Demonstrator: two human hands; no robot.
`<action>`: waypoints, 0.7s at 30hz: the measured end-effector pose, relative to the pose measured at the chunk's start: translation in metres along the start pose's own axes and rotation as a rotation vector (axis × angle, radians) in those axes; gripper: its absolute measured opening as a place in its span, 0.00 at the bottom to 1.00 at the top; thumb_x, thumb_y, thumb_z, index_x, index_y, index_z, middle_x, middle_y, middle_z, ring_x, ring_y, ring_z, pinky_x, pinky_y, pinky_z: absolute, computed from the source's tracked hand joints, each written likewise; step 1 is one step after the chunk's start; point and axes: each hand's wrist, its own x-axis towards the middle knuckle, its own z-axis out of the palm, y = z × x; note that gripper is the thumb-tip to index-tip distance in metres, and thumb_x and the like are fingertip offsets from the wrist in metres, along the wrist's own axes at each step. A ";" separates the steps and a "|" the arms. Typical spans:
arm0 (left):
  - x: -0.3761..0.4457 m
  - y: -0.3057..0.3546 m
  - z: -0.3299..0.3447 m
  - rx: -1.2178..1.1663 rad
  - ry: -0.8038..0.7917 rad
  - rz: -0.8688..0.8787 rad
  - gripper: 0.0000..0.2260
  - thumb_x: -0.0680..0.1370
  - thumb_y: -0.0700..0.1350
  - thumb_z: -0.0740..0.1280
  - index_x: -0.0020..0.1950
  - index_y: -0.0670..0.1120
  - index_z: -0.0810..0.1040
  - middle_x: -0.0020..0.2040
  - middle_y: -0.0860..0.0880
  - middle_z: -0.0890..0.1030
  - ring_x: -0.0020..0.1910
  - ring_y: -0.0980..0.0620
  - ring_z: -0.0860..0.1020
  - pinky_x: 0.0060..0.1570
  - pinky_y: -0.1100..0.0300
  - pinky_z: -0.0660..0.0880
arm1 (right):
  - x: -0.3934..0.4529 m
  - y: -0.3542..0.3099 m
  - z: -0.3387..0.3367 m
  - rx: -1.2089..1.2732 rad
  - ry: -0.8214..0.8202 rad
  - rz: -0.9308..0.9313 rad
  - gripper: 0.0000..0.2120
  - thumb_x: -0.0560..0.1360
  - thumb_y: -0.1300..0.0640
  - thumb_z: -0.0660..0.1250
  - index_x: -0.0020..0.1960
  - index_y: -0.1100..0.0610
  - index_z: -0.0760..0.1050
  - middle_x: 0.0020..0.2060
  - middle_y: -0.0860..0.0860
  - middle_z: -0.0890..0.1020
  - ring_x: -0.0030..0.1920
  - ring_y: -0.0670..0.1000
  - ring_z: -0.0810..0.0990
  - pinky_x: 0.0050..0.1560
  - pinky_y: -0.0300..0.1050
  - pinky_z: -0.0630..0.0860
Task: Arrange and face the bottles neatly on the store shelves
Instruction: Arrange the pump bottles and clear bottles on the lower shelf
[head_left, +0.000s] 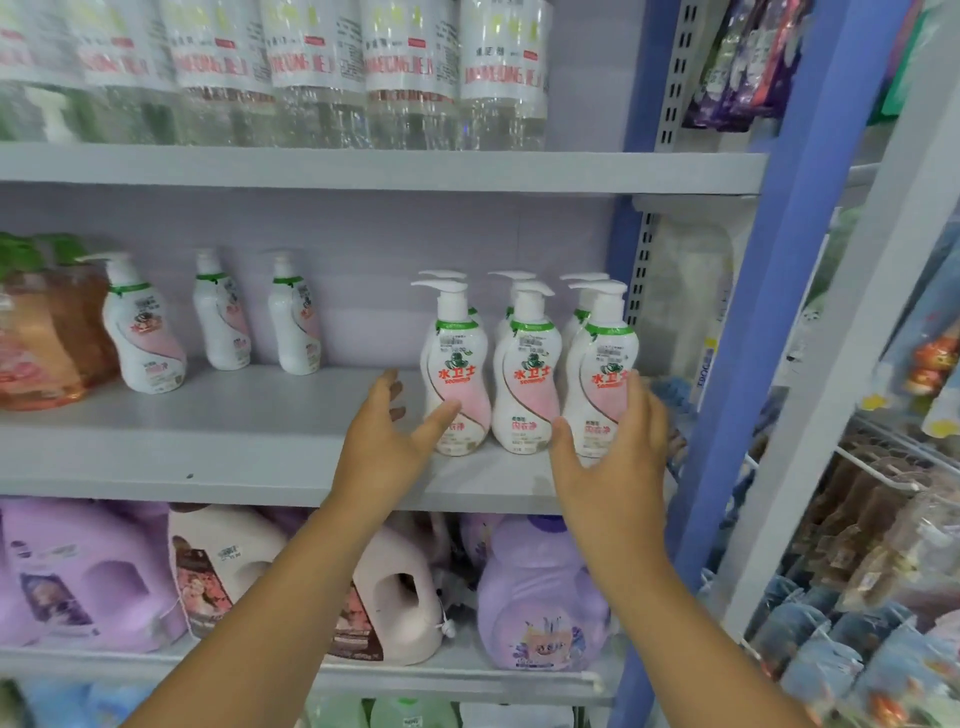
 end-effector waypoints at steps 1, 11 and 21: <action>0.002 0.000 -0.016 -0.018 0.037 -0.011 0.37 0.74 0.60 0.74 0.79 0.52 0.65 0.71 0.55 0.73 0.64 0.54 0.76 0.61 0.56 0.73 | -0.014 -0.015 0.004 0.090 0.008 -0.079 0.34 0.78 0.54 0.72 0.79 0.53 0.61 0.74 0.49 0.68 0.74 0.51 0.67 0.72 0.47 0.68; 0.080 -0.056 -0.195 0.105 0.317 -0.163 0.24 0.77 0.57 0.72 0.69 0.48 0.75 0.64 0.53 0.79 0.58 0.53 0.76 0.56 0.59 0.70 | -0.003 -0.126 0.208 0.260 -0.659 0.206 0.25 0.76 0.47 0.72 0.70 0.49 0.70 0.62 0.46 0.77 0.58 0.48 0.79 0.58 0.46 0.77; 0.224 -0.151 -0.300 0.116 0.371 -0.061 0.31 0.63 0.64 0.75 0.61 0.50 0.77 0.54 0.50 0.84 0.53 0.48 0.83 0.55 0.52 0.79 | 0.079 -0.142 0.403 0.117 -0.510 0.229 0.35 0.69 0.53 0.80 0.70 0.59 0.68 0.60 0.53 0.76 0.58 0.54 0.79 0.54 0.44 0.75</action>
